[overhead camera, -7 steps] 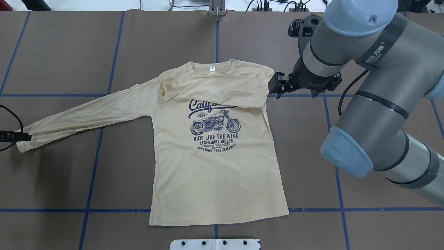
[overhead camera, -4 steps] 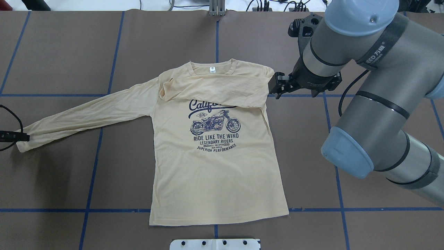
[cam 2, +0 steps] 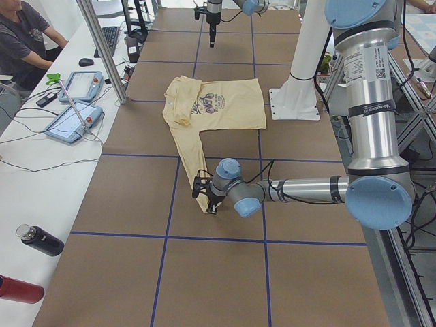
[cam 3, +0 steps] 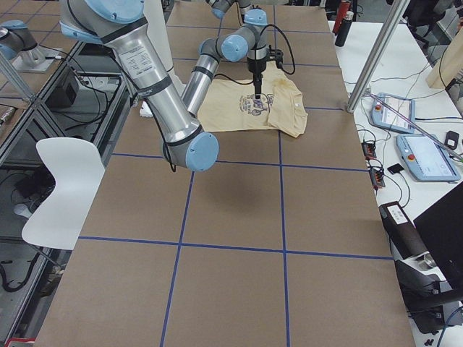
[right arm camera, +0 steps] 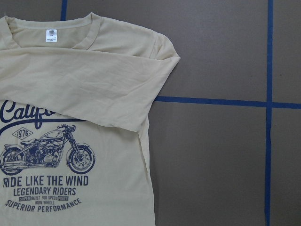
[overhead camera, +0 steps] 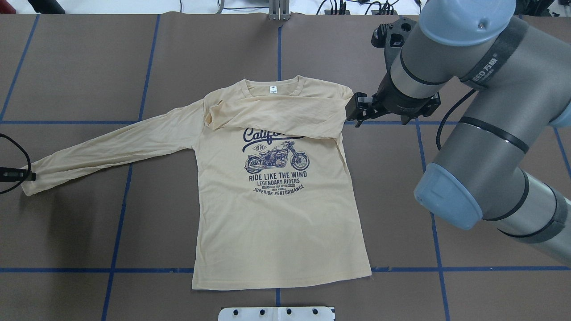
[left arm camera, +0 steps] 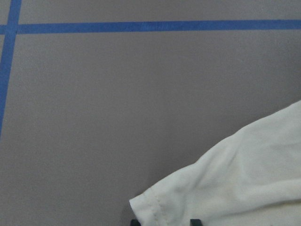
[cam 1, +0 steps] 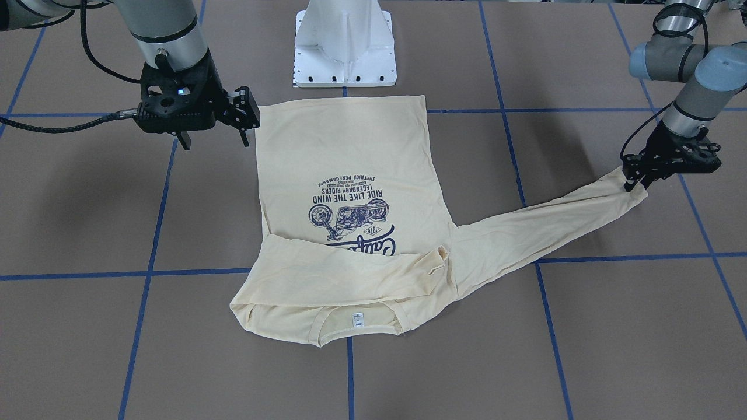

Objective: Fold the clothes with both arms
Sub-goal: 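Move the left gripper to the cuff of the other sleeve and grasp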

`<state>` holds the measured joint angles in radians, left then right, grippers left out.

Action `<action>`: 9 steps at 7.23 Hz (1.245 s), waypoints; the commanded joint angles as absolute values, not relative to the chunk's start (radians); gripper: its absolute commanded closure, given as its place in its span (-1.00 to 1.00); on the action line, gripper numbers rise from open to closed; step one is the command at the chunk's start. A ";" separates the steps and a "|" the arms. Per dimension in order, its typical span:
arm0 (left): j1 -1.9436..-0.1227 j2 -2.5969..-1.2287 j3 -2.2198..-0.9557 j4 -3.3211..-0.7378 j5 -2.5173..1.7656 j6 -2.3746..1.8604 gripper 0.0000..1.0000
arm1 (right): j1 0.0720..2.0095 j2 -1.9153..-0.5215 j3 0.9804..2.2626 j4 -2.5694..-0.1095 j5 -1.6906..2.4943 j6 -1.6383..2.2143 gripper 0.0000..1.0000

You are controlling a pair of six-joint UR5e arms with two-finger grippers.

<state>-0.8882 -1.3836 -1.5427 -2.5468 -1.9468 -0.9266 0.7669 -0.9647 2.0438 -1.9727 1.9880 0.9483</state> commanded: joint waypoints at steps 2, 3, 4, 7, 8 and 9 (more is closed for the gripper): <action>-0.888 -1.384 -1.548 -2.546 -1.950 -0.928 0.59 | 0.767 -0.966 2.043 -1.973 1.988 0.948 -1.00; -0.888 -1.384 -1.549 -2.548 -1.950 -0.928 1.00 | 0.767 -0.966 2.043 -1.973 1.988 0.950 -1.00; -0.890 -1.382 -1.557 -2.548 -1.950 -0.928 1.00 | 0.767 -0.966 2.043 -1.973 1.988 0.950 -1.00; -0.899 -1.356 -1.707 -2.533 -1.983 -1.032 1.00 | 0.772 -0.968 2.043 -1.973 1.991 0.946 -1.00; -0.903 -1.351 -1.776 -2.531 -2.055 -1.057 1.00 | 0.770 -0.998 2.068 -1.971 1.996 0.946 -1.00; -0.904 -1.362 -1.843 -2.530 -2.062 -1.121 1.00 | 0.773 -1.038 2.103 -1.971 1.997 0.945 -1.00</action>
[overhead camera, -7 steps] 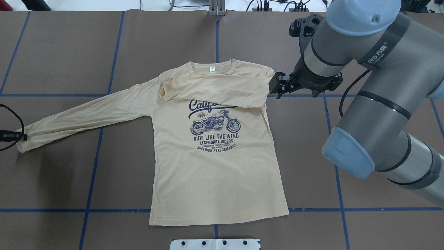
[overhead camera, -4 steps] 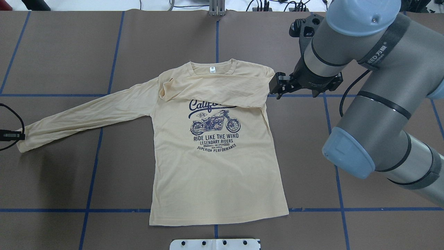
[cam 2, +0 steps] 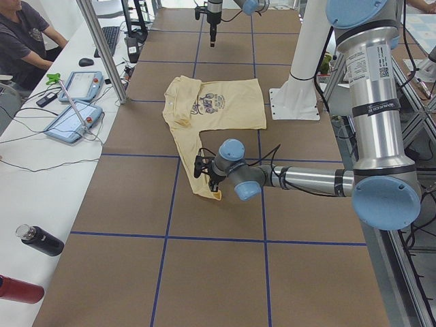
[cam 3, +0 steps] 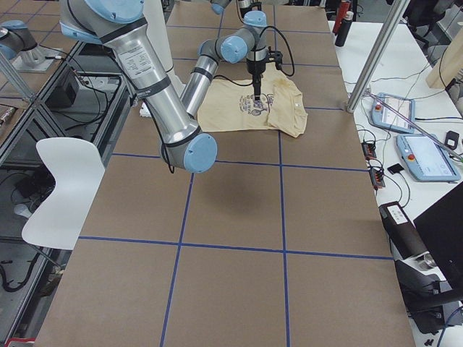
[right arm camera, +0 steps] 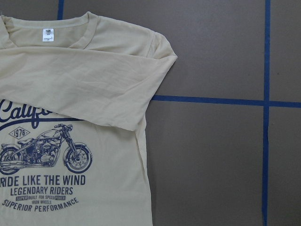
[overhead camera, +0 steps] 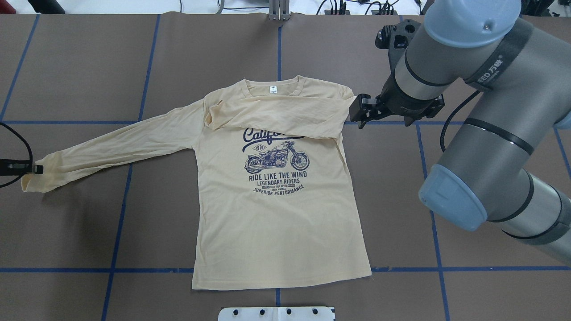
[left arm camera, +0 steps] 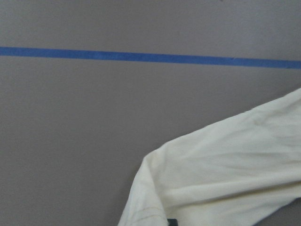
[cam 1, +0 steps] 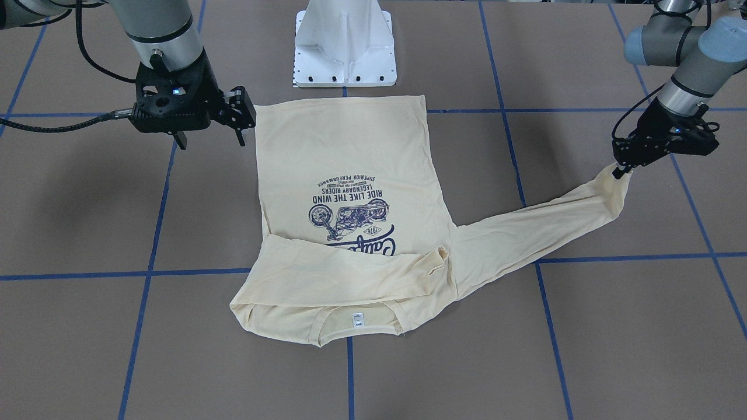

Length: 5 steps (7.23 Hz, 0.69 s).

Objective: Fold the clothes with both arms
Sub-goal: 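Move the left gripper to the cuff of the other sleeve and grasp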

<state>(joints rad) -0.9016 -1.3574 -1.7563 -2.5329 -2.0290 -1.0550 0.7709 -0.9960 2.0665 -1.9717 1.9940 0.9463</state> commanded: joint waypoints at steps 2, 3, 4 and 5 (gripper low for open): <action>-0.913 -1.457 -1.897 -2.528 -2.063 -1.188 1.00 | 0.775 -1.109 2.155 -1.976 1.997 0.943 -1.00; -0.919 -1.553 -1.898 -2.516 -2.068 -1.262 1.00 | 0.775 -1.162 2.180 -1.976 1.999 0.940 -1.00; -0.942 -1.700 -1.898 -2.400 -2.144 -1.326 1.00 | 0.776 -1.227 2.213 -1.976 2.011 0.892 -1.00; -0.980 -1.903 -1.899 -2.202 -2.227 -1.380 1.00 | 0.778 -1.306 2.258 -1.973 2.011 0.847 -1.00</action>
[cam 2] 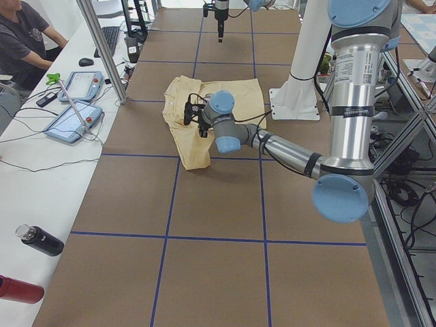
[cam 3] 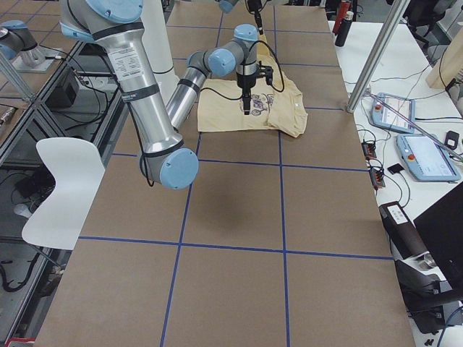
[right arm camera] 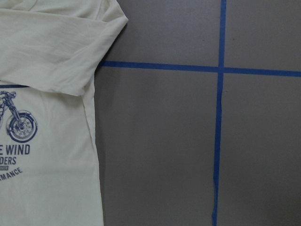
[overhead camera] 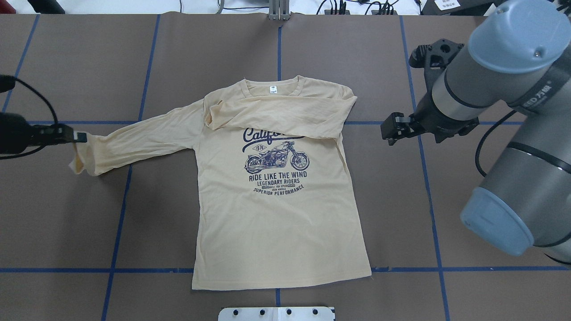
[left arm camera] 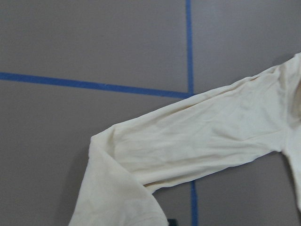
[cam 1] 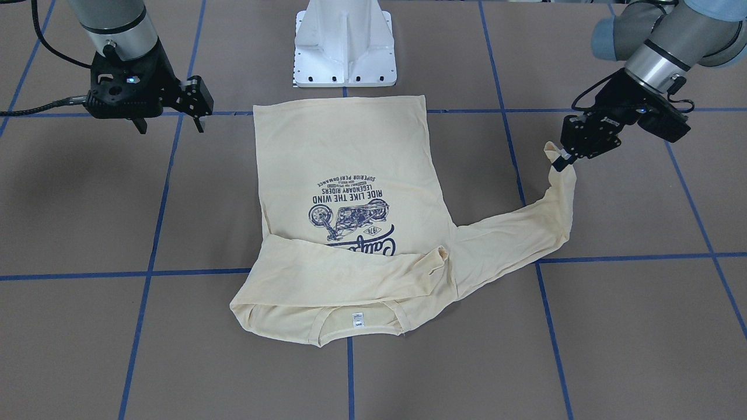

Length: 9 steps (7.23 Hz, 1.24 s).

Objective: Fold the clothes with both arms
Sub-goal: 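Fold the sleeve with the left gripper across the shirt toward the right gripper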

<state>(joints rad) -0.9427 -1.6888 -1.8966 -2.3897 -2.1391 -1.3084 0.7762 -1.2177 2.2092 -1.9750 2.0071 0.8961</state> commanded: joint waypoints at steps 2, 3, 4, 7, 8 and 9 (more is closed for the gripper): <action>-0.976 -2.208 -1.837 -2.028 -2.243 -1.565 1.00 | 0.778 -1.402 2.316 -1.964 2.019 0.807 -1.00; -0.945 -2.324 -1.751 -2.034 -2.240 -1.648 1.00 | 0.779 -1.414 2.322 -1.963 2.025 0.805 -1.00; -0.904 -2.436 -1.650 -2.036 -2.232 -1.707 1.00 | 0.781 -1.416 2.321 -1.962 2.028 0.799 -1.00; -0.673 -2.572 -1.278 -2.353 -1.917 -1.784 1.00 | 0.788 -1.411 2.315 -1.962 2.045 0.799 -1.00; -0.631 -2.626 -1.091 -2.488 -1.834 -1.784 1.00 | 0.792 -1.407 2.313 -1.962 2.045 0.801 -1.00; -0.617 -2.629 -1.044 -2.529 -1.822 -1.783 1.00 | 0.793 -1.402 2.309 -1.962 2.045 0.801 -1.00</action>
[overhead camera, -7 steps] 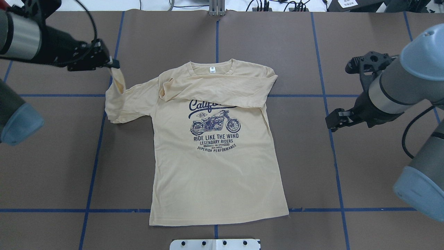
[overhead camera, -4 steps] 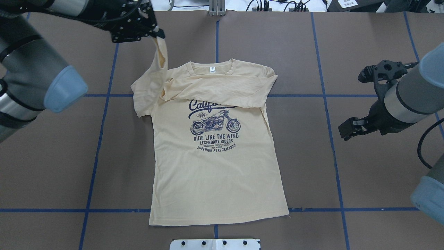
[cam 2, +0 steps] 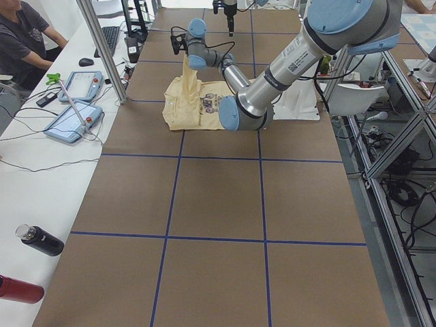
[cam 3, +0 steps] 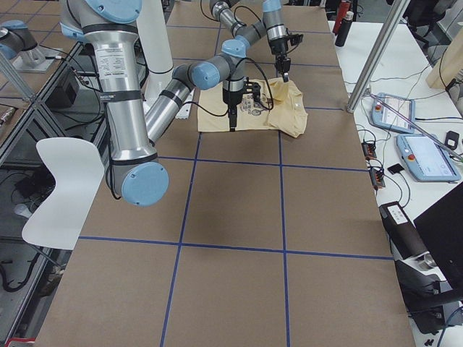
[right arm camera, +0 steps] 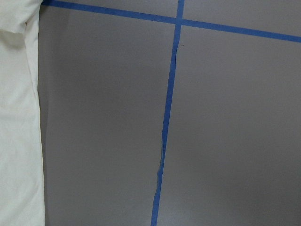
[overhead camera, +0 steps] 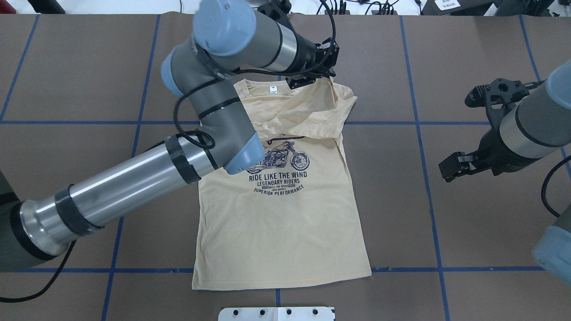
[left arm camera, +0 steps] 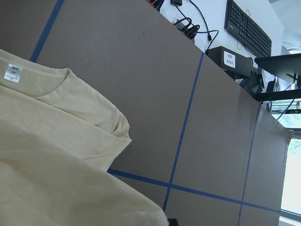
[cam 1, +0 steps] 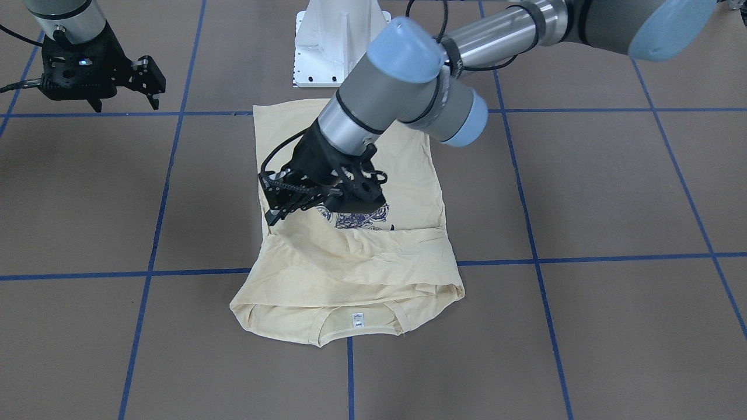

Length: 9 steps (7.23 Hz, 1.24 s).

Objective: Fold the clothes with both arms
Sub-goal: 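Fold the sleeve with the left gripper across the shirt toward the right gripper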

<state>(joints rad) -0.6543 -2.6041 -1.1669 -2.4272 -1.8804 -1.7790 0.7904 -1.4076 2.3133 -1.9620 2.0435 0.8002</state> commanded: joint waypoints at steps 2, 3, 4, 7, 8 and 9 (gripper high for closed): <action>-0.604 -2.629 -1.043 -2.536 -1.822 -1.769 -0.39 | 0.796 -1.397 2.299 -1.962 2.043 0.801 -1.00; -0.600 -2.629 -1.052 -2.545 -1.822 -1.755 -0.99 | 0.798 -1.396 2.299 -1.960 2.043 0.802 -1.00; -0.600 -2.625 -1.071 -2.549 -1.822 -1.753 -1.00 | 0.798 -1.390 2.299 -1.960 2.043 0.804 -1.00; -0.610 -2.477 -1.279 -2.533 -1.833 -1.747 -1.00 | 0.796 -1.375 2.298 -1.960 2.062 0.813 -1.00; -0.624 -2.412 -1.372 -2.458 -1.851 -1.723 -1.00 | 0.795 -1.349 2.298 -1.960 2.065 0.818 -1.00; -0.646 -2.367 -1.485 -2.330 -1.888 -1.701 -1.00 | 0.785 -1.321 2.296 -1.959 2.084 0.856 -1.00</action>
